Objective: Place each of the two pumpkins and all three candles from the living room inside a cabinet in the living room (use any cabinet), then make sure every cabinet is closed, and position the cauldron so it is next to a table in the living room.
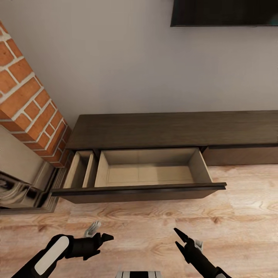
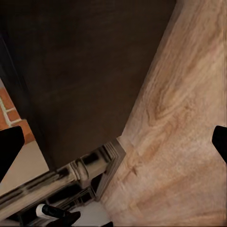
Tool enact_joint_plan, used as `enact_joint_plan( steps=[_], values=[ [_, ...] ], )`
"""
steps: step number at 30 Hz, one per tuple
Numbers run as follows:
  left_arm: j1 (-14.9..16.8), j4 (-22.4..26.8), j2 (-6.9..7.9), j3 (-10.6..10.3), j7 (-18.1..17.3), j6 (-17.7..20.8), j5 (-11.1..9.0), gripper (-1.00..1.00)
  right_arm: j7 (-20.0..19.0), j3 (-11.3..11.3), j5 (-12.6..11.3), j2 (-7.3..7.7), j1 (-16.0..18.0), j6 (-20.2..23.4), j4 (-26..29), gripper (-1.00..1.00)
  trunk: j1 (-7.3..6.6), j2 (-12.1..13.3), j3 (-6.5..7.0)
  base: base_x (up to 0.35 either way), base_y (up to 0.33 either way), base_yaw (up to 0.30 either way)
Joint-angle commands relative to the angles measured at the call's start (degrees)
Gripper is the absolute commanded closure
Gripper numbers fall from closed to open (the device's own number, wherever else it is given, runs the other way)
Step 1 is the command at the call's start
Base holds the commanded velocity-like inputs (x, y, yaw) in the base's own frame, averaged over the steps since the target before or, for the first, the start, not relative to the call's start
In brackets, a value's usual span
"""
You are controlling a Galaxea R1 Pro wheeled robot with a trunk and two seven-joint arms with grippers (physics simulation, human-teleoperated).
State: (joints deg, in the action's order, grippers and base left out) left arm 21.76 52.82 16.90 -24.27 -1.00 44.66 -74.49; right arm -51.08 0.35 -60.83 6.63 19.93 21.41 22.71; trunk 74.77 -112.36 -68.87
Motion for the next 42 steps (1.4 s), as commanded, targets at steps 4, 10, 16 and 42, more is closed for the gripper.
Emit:
enact_joint_plan(
  steps=[4,10,16,42],
  values=[
    [0.0,-1.7,0.24,-0.2,-0.3,-1.9,1.0,-1.00,-0.1,0.5,1.6,0.57,0.0,-0.7,-1.4,-1.00,-0.89,1.6,0.69,0.000,0.000,0.000],
    [0.0,-2.3,0.22,-0.9,-0.3,-4.1,2.4,-1.00,-0.3,0.7,3.7,0.66,0.0,-1.4,-3.0,-1.00,-2.21,4.0,1.77,0.000,0.000,0.000],
    [0.0,-4.5,-0.30,-0.3,-0.7,-5.8,6.9,-1.00,-0.3,0.9,7.2,0.65,0.0,-1.5,-2.9,-1.00,-3.53,6.4,2.85,0.000,0.000,0.000],
    [0.0,-4.9,-0.46,-0.8,-0.8,-6.0,7.5,-1.00,0.1,0.9,12.3,0.66,0.0,-9.8,-4.8,-1.00,-9.24,16.8,7.51,0.000,0.000,0.000]
  ],
)
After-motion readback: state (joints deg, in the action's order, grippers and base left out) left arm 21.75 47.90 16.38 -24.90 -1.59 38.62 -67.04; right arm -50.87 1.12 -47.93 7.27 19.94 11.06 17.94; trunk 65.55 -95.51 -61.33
